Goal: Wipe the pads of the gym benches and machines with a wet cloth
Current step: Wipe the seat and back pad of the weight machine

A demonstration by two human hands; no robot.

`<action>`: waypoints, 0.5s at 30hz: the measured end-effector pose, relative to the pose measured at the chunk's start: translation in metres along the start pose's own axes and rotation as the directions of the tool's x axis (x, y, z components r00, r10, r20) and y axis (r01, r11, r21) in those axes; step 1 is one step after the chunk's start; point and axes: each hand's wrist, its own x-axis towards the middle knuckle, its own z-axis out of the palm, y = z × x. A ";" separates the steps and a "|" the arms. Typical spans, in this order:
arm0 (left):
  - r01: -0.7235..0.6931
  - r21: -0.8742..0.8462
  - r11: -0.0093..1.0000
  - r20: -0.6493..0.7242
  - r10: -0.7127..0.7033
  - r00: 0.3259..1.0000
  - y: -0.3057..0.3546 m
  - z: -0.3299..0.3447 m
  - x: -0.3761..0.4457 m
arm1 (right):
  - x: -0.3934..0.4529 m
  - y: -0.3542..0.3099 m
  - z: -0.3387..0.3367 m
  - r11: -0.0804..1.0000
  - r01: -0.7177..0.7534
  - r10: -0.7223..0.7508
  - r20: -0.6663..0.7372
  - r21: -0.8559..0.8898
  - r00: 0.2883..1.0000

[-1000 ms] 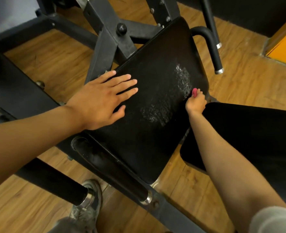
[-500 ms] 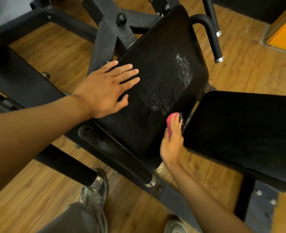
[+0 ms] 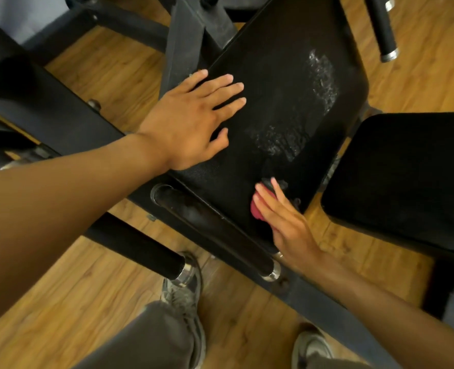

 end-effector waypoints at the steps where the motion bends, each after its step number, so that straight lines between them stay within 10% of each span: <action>1: 0.000 -0.001 1.000 0.001 0.000 1.000 0.000 -0.001 0.000 | 0.023 -0.007 0.000 0.999 0.038 -0.037 -0.010 0.025 0.999; 7: -0.003 -0.009 1.000 -0.008 0.003 1.000 0.002 -0.002 0.000 | 0.045 -0.014 0.002 0.991 0.130 -0.130 -0.024 -0.013 0.991; 15: -0.007 -0.015 1.000 -0.008 0.007 1.000 0.002 0.000 0.001 | -0.023 0.023 -0.015 0.990 -0.089 0.096 0.055 -0.108 0.994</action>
